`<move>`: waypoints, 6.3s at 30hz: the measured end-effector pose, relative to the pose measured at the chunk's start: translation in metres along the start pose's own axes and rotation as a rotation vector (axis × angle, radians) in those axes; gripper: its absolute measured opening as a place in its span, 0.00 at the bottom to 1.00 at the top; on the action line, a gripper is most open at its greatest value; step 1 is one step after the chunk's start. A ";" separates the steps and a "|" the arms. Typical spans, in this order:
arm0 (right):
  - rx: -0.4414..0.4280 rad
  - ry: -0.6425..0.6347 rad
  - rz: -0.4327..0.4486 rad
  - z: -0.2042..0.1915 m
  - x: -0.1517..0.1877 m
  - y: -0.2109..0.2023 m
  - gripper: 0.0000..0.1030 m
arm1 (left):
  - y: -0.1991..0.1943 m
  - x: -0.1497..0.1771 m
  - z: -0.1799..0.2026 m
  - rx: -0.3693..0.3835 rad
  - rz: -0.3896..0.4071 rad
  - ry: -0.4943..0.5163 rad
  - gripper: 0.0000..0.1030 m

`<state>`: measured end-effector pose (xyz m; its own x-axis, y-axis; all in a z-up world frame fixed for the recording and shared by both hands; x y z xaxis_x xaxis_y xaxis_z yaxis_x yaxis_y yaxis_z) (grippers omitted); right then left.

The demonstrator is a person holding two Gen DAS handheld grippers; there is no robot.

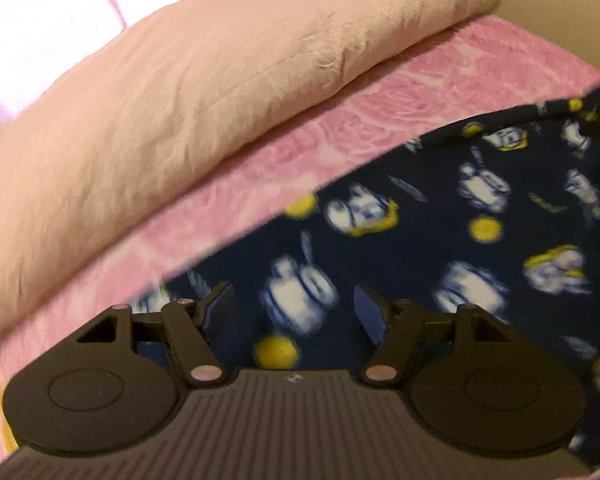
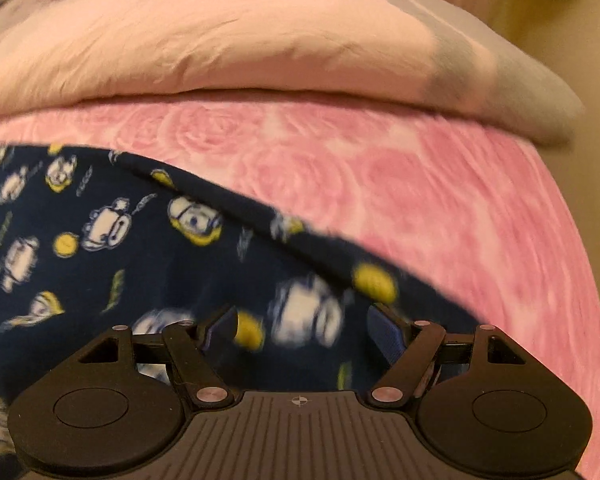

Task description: Fold clothes

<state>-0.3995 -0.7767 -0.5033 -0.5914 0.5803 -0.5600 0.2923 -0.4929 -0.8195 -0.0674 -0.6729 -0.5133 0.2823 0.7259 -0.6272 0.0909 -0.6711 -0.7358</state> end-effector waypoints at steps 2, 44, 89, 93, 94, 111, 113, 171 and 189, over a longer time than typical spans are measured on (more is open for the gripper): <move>-0.009 -0.097 -0.001 -0.001 -0.007 0.018 0.73 | 0.018 -0.010 -0.010 0.001 0.016 0.086 0.61; -0.052 -0.265 -0.157 -0.093 0.254 -0.204 0.07 | -0.286 0.248 0.151 0.055 -0.392 -0.514 0.09; 0.012 1.119 0.207 0.077 0.274 -0.245 0.01 | -0.332 0.240 0.111 -0.063 -0.124 -0.897 0.03; 0.041 1.138 0.161 0.075 0.292 -0.235 0.01 | -0.327 0.256 0.132 -0.075 -0.166 -0.884 0.04; 0.050 1.138 0.150 0.074 0.296 -0.233 0.01 | -0.326 0.258 0.134 -0.080 -0.168 -0.882 0.04; 0.168 1.043 -0.017 0.060 0.323 -0.213 0.02 | -0.312 0.284 0.163 -0.155 -0.275 -0.780 0.18; 0.194 0.971 -0.086 0.056 0.319 -0.209 0.03 | -0.309 0.288 0.161 -0.203 -0.332 -0.755 0.29; -0.524 -0.106 -0.225 -0.450 0.030 -0.067 0.69 | -0.388 0.448 -0.050 -0.517 -0.012 -1.735 0.28; -0.466 -0.670 -0.022 -0.586 0.195 -0.158 0.26 | -0.413 0.478 -0.072 -0.410 -0.072 -1.677 0.28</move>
<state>-0.1208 -0.2055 -0.5546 -0.8813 0.0034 -0.4726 0.4708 -0.0797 -0.8786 0.0989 -0.0594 -0.4910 -0.9317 -0.0711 -0.3561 0.3506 -0.4311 -0.8314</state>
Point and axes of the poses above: each gripper's, at about its wrist camera, not at the fingertips, and y roughly the way its jaws point, z to its right, x to its underside, the point moved 10 cm from there along y, roughly the way its jaws point, and after that the axes turned 4 degrees about z, right-handed, at the moved point
